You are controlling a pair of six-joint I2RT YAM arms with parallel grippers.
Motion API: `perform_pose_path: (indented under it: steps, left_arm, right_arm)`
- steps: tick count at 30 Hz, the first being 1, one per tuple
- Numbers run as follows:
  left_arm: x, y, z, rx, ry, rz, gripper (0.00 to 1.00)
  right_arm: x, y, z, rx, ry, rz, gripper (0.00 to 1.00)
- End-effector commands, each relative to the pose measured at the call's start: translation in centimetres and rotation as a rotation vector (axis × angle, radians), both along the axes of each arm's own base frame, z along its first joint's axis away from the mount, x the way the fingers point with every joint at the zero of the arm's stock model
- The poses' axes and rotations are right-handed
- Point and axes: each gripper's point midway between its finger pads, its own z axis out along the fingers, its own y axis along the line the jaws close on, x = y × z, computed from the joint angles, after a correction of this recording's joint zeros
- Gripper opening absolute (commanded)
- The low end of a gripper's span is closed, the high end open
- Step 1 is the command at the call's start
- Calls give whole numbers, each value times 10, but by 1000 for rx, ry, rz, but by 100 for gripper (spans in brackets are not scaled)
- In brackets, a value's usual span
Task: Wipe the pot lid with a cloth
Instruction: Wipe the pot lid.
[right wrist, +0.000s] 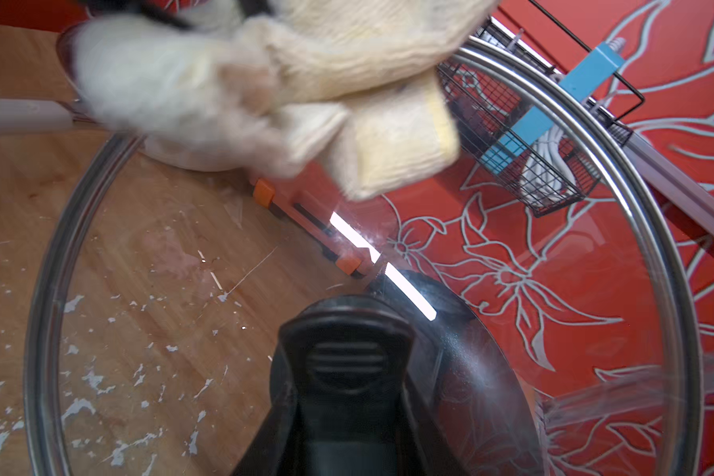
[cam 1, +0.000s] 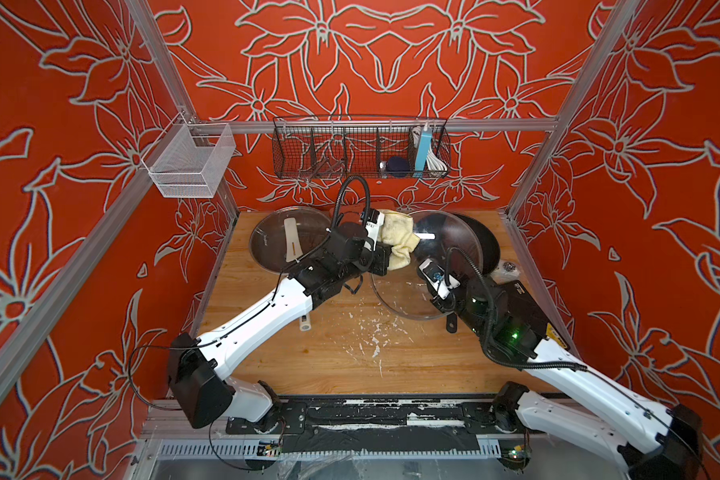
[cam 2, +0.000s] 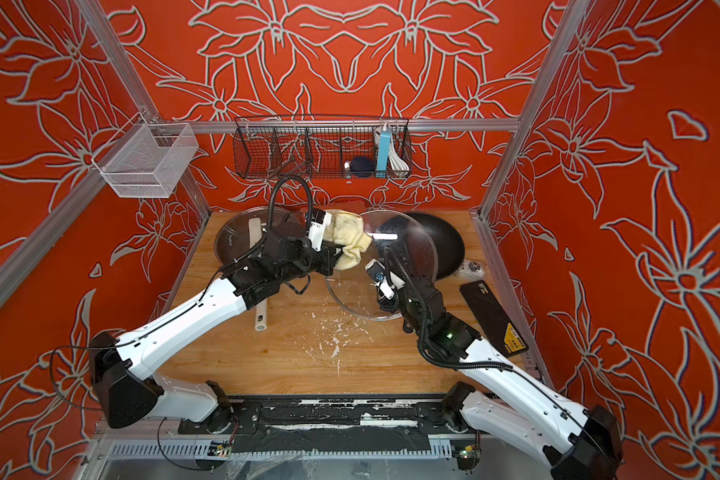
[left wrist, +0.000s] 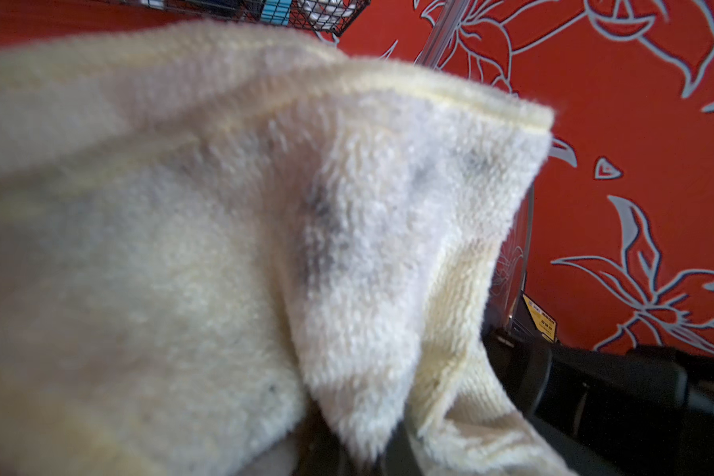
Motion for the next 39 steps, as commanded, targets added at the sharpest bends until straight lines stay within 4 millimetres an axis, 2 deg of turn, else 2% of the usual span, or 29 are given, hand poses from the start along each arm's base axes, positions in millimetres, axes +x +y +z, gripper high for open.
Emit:
perform_pose_path:
  steps: [1,8,18,22,29,35,39]
  left_arm:
    - [5,-1,1,71,-2,-37,0]
    - [7,-23,2,144,4,-148,0]
    - [-4,-81,-34,256,99,-305,0]
    - [-8,-89,-36,259,110,-325,0]
    - [-5,-71,-7,199,30,-234,0]
    - [-2,-32,31,92,-77,-76,0]
    - [-5,-1,45,45,-136,33,0]
  right_arm:
    - [-15,23,78,144,-231,131,0]
    - [-16,36,72,80,-249,154,0]
    - [-18,52,70,7,-280,177,0]
    - [-16,49,70,16,-283,154,0]
    - [-8,32,76,74,-274,51,0]
    - [-2,17,80,148,-250,-19,0]
    - [3,6,84,207,-232,-56,0]
